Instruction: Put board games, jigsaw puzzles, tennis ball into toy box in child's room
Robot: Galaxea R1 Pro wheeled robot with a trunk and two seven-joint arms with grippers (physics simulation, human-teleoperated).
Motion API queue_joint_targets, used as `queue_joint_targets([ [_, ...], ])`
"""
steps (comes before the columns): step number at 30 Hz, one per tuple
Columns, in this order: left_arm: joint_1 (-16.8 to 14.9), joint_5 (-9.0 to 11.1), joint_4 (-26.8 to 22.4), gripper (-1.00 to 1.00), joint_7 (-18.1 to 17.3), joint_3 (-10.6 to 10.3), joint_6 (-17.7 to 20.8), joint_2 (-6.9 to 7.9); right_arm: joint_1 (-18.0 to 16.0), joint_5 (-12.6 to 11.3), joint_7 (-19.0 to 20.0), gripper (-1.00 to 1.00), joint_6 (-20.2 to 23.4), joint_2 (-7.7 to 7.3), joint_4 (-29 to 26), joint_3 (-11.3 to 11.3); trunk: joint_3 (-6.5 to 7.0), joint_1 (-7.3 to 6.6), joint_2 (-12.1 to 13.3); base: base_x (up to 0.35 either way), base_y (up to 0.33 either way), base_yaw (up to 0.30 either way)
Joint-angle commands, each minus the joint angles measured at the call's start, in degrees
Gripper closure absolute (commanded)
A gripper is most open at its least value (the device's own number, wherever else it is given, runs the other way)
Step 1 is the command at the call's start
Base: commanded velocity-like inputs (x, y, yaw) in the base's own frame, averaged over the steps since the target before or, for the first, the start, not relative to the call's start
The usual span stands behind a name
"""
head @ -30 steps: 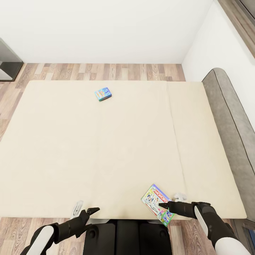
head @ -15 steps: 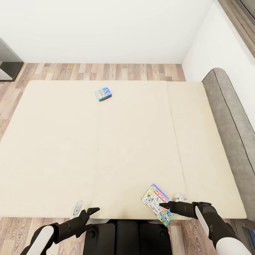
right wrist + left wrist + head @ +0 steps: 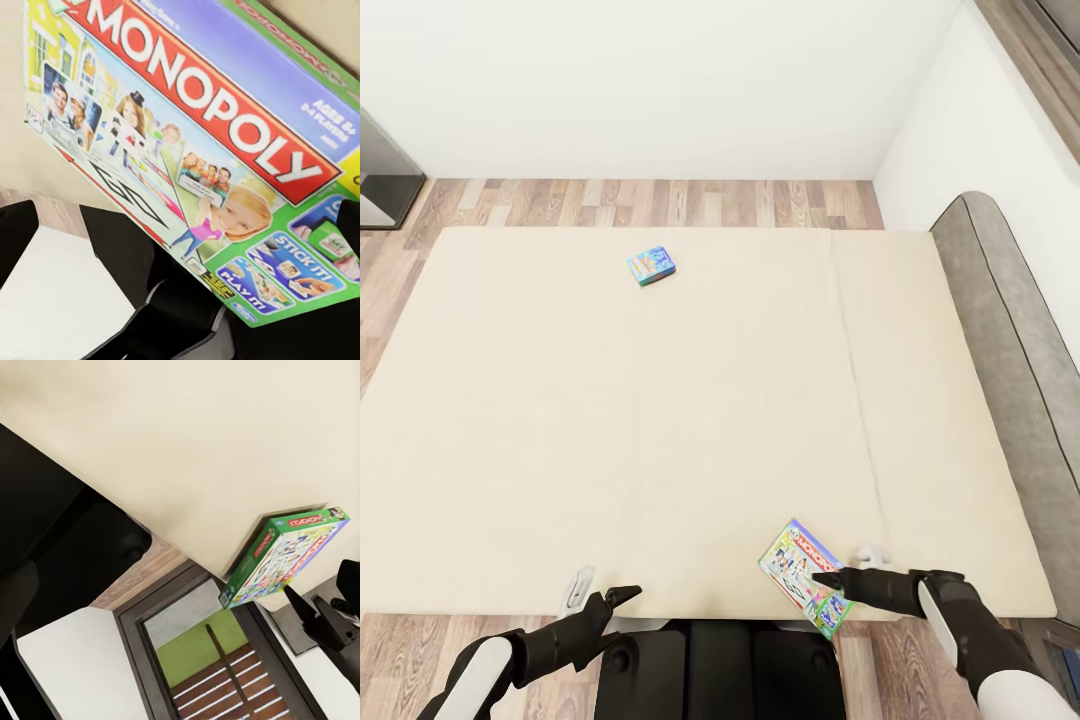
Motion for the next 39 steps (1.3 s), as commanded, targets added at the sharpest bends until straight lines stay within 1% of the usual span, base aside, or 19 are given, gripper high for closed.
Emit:
queue_joint_targets([
  [1,-0.02,-0.34,-0.01,-1.00,-0.37,0.11,0.29,-0.01,-0.02,-0.02,0.84,-1.00,0.46,-0.18,-0.05,-0.16,-0.06,0.03,-0.08,0.000,0.000,0.000],
  [5,-0.03,-0.34,-0.03,-1.00,-0.37,0.11,0.29,-0.01,-0.02,0.02,2.22,-1.00,0.54,-0.73,-0.07,-0.16,-0.06,0.03,-0.08,0.000,0.000,0.000],
  [10,-0.02,-0.34,-0.03,-1.00,-0.37,0.11,0.26,-0.01,-0.02,0.05,2.76,-1.00,0.58,-1.11,-0.07,-0.16,-0.06,0.03,-0.08,0.000,0.000,0.000],
  [13,-0.02,-0.34,-0.04,-1.00,-0.37,0.11,0.28,-0.01,-0.02,0.05,3.23,-1.00,0.60,-1.89,-0.08,-0.16,-0.06,0.03,-0.08,0.000,0.000,0.000],
  [14,-0.02,-0.34,-0.04,-1.00,-0.37,0.11,0.28,-0.01,-0.02,0.05,3.23,-1.00,0.60,-1.89,-0.08,-0.16,-0.06,0.03,-0.08,0.000,0.000,0.000],
  [16,-0.02,-0.34,-0.04,-1.00,-0.37,0.09,0.29,-0.01,-0.02,0.04,3.40,-1.00,0.62,-2.51,-0.08,-0.16,-0.06,0.03,-0.08,0.000,0.000,0.000],
  [27,-0.02,-0.34,-0.04,-1.00,-0.37,0.10,0.29,-0.01,0.09,0.02,4.32,-1.00,0.63,-3.89,-0.08,-0.16,-0.06,0.03,-0.08,0.000,0.000,0.000],
  [29,-0.02,-0.34,-0.04,-1.00,-0.37,0.10,0.27,-0.01,0.12,0.04,5.61,-1.00,0.63,-4.51,-0.08,-0.16,-0.06,0.03,-0.08,0.000,0.000,0.000],
  [30,-0.02,-0.34,-0.04,-1.00,-0.37,0.10,0.27,-0.01,0.12,0.04,5.61,-1.00,0.63,-4.51,-0.08,-0.16,-0.06,0.03,-0.08,0.000,0.000,0.000],
  [32,-0.03,-0.34,-0.04,-1.00,-0.37,0.07,0.25,-0.01,0.13,0.06,7.26,-1.00,0.65,-5.14,-0.08,-0.16,-0.06,0.03,-0.08,0.000,0.000,0.000],
  [39,-0.03,-0.34,-0.04,-1.00,-0.37,0.07,0.25,-0.01,0.15,0.13,9.47,-1.00,0.69,-5.84,-0.08,-0.16,-0.06,0.03,-0.08,0.000,0.000,0.000],
])
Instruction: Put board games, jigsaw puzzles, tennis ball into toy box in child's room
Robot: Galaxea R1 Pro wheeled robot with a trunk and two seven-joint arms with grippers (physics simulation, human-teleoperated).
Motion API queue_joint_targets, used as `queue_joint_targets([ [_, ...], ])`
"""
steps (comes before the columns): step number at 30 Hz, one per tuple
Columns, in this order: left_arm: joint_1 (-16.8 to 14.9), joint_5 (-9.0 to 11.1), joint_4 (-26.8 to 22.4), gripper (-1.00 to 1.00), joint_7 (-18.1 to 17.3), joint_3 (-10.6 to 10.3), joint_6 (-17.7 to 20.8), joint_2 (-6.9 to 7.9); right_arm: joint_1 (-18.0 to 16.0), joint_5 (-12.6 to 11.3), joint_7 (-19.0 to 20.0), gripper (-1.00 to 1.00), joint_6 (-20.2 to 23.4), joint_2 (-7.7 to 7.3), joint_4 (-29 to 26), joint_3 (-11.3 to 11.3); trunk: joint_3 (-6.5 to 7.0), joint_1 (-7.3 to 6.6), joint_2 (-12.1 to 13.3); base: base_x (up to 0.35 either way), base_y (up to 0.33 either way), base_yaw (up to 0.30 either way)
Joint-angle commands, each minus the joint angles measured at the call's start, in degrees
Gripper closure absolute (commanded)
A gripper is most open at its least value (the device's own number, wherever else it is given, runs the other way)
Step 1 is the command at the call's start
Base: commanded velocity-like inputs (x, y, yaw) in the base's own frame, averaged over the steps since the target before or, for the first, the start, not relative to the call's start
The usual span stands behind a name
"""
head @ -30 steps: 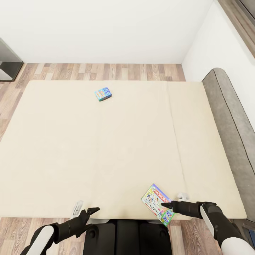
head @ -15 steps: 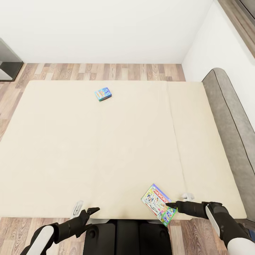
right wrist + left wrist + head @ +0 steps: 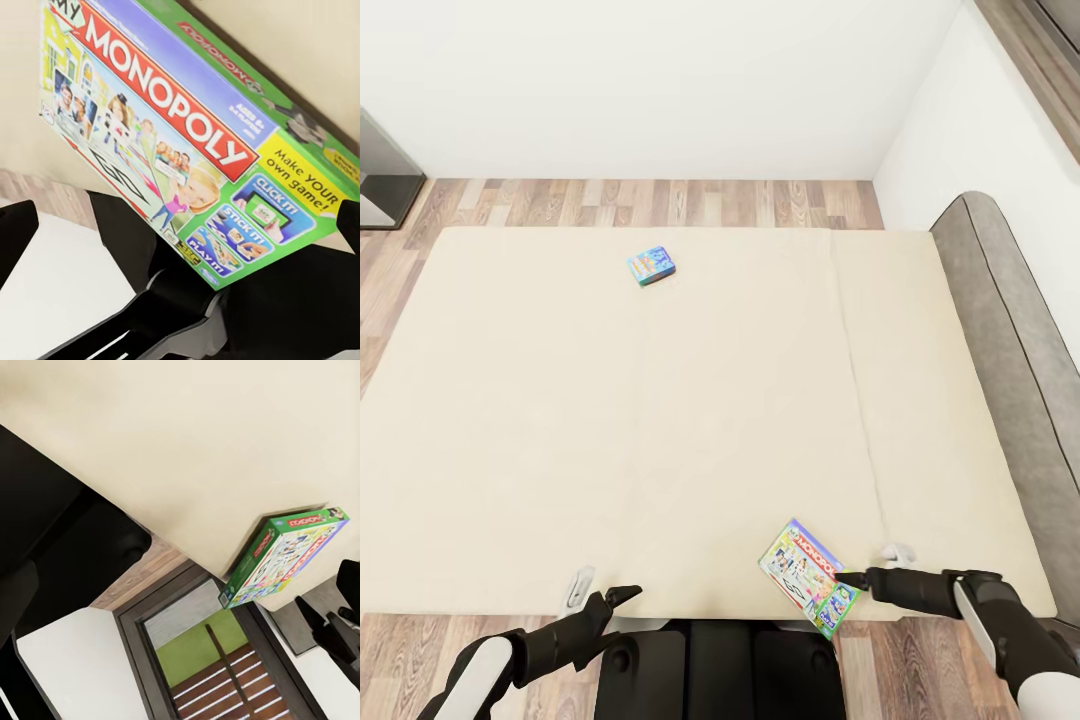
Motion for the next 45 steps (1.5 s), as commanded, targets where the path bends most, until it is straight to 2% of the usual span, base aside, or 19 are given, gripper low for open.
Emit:
queue_joint_targets([
  [1,-0.02,-0.35,0.00,-1.00,-0.37,0.11,0.29,-0.01,-0.02,-0.01,0.21,-1.00,0.44,0.01,-0.03,-0.14,-0.06,0.03,-0.08,0.000,0.000,0.000],
  [15,-0.04,-0.35,0.03,-1.00,-0.37,0.14,0.29,-0.01,0.04,0.04,1.55,-1.00,0.47,-0.41,-0.03,-0.14,-0.06,0.03,-0.08,0.000,0.000,0.000],
  [45,-0.02,-0.35,0.40,-1.00,-0.29,0.15,0.25,-0.01,1.41,0.37,1.38,-1.00,0.19,-0.39,-0.17,-0.14,-0.06,0.03,-0.08,0.000,0.000,0.000],
])
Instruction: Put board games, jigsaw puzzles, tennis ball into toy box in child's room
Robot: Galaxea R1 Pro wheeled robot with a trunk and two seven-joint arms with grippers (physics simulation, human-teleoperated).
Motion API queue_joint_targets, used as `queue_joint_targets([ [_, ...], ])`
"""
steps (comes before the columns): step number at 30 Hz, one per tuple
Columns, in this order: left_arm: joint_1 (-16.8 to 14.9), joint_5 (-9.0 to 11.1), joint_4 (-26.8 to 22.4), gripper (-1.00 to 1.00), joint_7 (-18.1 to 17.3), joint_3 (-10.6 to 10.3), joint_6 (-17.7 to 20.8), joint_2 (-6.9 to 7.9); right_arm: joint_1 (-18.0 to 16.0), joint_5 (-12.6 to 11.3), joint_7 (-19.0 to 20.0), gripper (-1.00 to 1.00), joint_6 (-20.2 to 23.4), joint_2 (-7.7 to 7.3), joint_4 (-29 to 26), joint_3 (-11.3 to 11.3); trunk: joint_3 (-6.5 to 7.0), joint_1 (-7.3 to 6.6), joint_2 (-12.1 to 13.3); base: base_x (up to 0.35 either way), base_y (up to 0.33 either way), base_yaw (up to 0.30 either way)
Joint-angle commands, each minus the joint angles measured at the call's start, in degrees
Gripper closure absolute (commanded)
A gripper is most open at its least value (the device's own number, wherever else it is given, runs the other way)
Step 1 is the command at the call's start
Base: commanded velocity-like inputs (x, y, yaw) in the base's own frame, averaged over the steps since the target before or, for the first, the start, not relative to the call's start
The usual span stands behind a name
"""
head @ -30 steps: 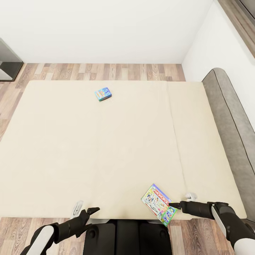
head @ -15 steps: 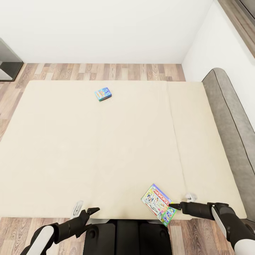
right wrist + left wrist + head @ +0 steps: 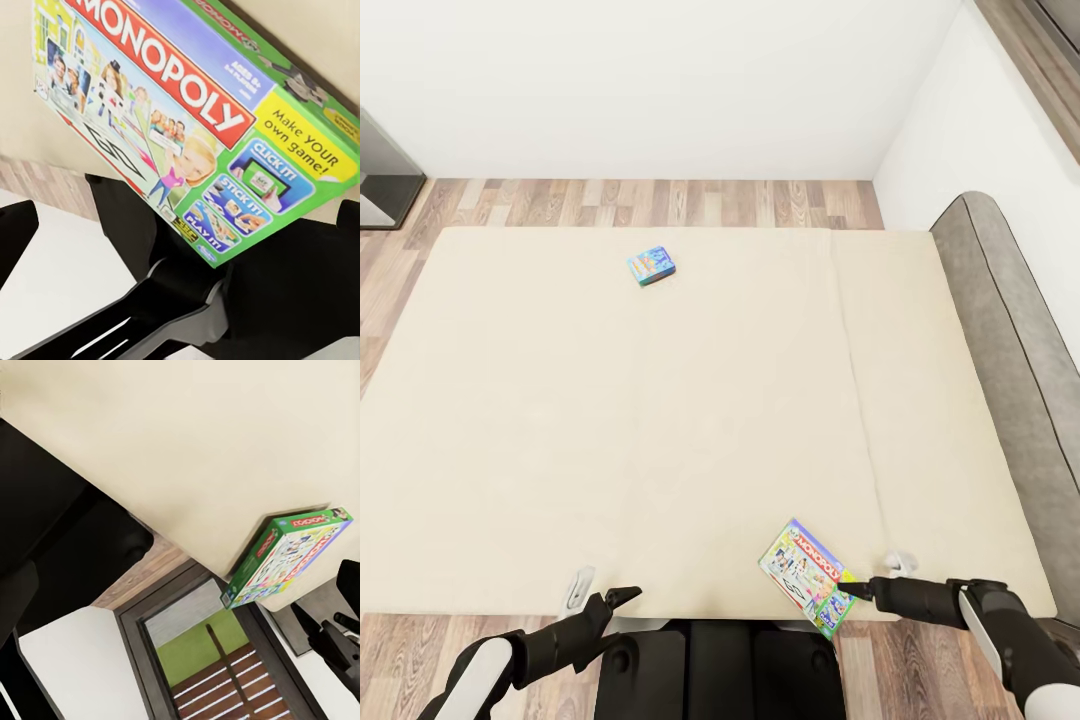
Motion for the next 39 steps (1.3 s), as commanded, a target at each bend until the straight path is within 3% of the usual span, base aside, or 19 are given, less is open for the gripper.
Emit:
queue_joint_targets([
  [1,-0.02,-0.35,0.00,-1.00,-0.37,0.11,0.29,-0.01,-0.01,0.02,0.22,-1.00,0.44,0.02,-0.04,-0.15,-0.06,0.03,-0.08,0.000,0.000,0.000],
  [21,-0.02,-0.35,0.03,-1.00,-0.36,0.11,0.29,-0.01,3.89,0.07,1.34,-1.00,0.80,-0.03,-8.73,-0.15,-0.06,0.03,-0.08,0.000,0.000,0.000],
  [39,-0.03,-0.35,0.04,-1.00,-0.36,0.11,0.29,-0.01,4.99,0.14,0.69,-1.00,0.87,-0.05,-8.55,-0.17,-0.06,0.03,-0.08,0.000,0.000,0.000],
])
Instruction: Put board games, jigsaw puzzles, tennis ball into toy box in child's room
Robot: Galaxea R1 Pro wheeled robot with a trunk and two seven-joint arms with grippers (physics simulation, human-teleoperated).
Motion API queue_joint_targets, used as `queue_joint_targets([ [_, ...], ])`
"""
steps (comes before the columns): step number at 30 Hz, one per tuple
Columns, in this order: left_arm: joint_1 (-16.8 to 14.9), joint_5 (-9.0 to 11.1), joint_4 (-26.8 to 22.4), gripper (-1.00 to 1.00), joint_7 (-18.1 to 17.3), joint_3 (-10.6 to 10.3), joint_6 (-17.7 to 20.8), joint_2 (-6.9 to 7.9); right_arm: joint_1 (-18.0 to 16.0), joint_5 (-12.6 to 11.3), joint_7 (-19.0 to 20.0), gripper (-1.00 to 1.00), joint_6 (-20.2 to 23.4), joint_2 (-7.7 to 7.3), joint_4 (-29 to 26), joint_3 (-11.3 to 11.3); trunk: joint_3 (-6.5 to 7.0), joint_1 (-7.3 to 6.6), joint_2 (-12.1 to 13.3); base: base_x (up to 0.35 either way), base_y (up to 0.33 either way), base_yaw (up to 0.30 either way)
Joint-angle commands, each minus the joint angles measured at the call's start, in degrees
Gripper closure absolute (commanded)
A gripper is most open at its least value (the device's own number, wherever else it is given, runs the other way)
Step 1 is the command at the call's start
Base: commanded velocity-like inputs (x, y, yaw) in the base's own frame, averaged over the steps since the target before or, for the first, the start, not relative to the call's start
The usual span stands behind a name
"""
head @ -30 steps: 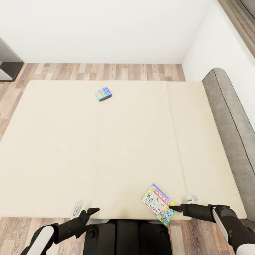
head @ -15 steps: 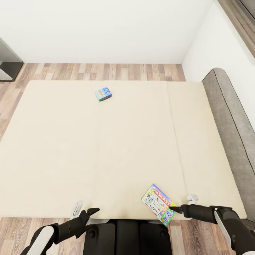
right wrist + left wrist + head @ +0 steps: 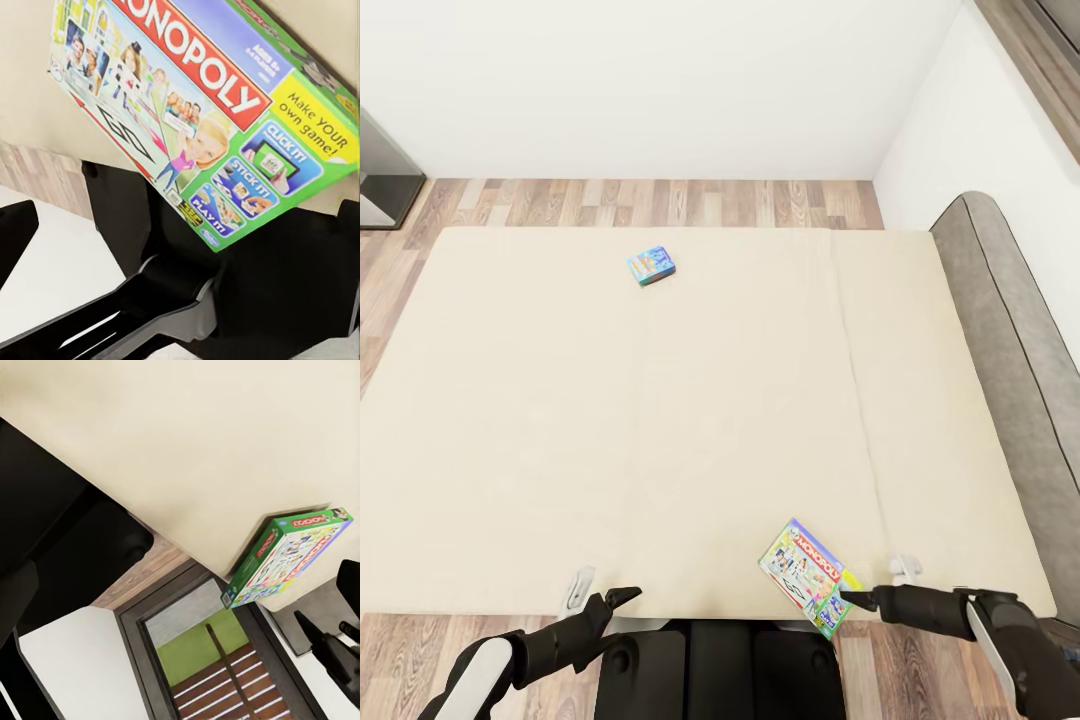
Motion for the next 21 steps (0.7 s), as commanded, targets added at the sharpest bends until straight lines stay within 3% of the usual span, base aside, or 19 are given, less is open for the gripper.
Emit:
queue_joint_targets([
  [1,-0.01,-0.34,0.00,-1.00,-0.37,0.11,0.29,-0.01,0.01,0.02,-0.06,-1.00,0.42,0.01,0.49,-0.13,-0.06,0.03,-0.08,0.000,0.000,0.000],
  [15,0.01,-0.34,0.00,-1.00,-0.37,0.11,0.29,-0.01,0.13,0.03,-2.71,-1.00,0.33,-0.06,3.24,-0.20,-0.06,0.03,-0.08,0.000,0.000,0.000],
  [21,0.01,-0.34,0.00,-1.00,-0.37,0.11,0.29,-0.01,0.14,0.03,-3.28,-1.00,0.30,-0.86,4.78,-0.29,-0.06,0.03,-0.08,0.000,0.000,0.000],
])
